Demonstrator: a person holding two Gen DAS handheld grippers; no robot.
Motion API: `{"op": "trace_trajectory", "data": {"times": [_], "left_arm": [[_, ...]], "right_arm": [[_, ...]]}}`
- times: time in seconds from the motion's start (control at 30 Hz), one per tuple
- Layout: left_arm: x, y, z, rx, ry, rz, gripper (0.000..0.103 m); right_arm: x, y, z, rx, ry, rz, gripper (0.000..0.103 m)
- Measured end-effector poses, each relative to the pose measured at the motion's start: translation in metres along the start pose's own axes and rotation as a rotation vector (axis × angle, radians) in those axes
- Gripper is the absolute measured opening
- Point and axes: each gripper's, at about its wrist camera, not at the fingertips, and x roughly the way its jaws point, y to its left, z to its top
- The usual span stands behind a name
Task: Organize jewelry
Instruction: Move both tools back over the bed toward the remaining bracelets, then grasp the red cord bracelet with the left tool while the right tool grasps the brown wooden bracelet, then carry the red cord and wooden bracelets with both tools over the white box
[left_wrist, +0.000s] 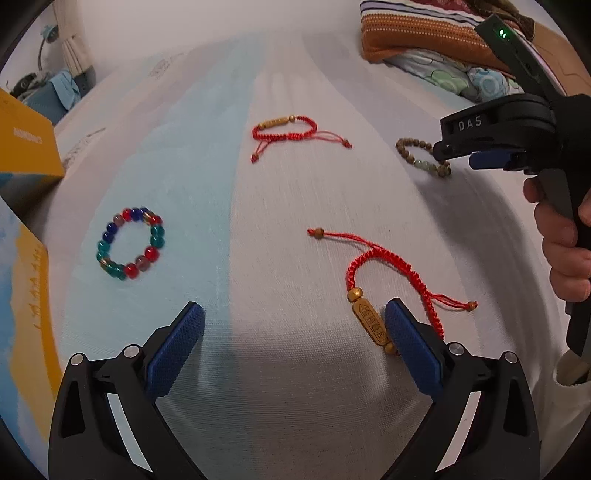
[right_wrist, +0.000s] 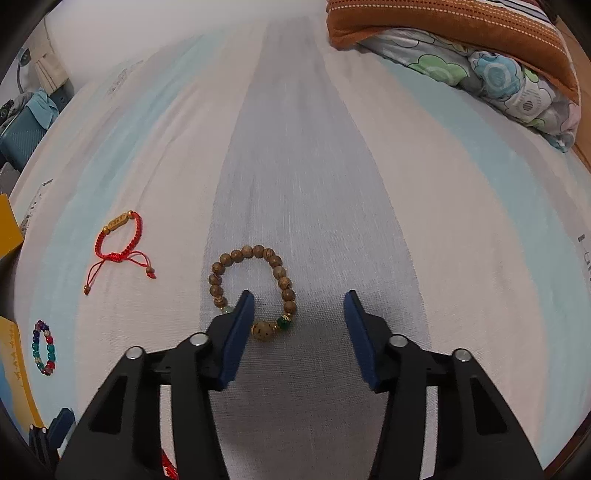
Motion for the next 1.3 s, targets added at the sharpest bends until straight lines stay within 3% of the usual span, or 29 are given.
{"op": "trace_trajectory", "data": {"times": [0.13,0.37,0.53,0.63,0.7,0.77,1.3], "left_arm": [[0.001,-0.001,-0.002,0.010,0.012,0.009,0.088],[-0.003,-0.004,-0.004,0.029,0.021,0.009,0.066],[-0.004,-0.004,-0.005,0.035,0.028,-0.002,0.050],[-0.006,-0.003,-0.005,0.037,0.037,-0.007,0.032],[-0.006,0.000,-0.004,0.032,0.042,-0.012,0.014],[-0.007,0.005,-0.004,0.015,0.047,-0.023,0.004],[-0.035,0.025,0.003,-0.013,0.004,-0.038,0.004]], "right_arm": [[0.003,0.002,-0.001,-0.003,0.015,-0.001,0.033],[0.012,0.003,-0.002,0.000,0.041,-0.001,0.011],[0.013,0.005,-0.002,0.008,0.045,0.001,0.009],[0.013,0.003,-0.002,0.021,0.047,0.011,0.008],[0.012,0.002,-0.003,0.023,0.043,0.014,0.008],[0.011,0.002,-0.004,0.031,0.037,0.018,0.007],[-0.035,0.011,-0.006,0.019,-0.070,0.088,0.007]]}}
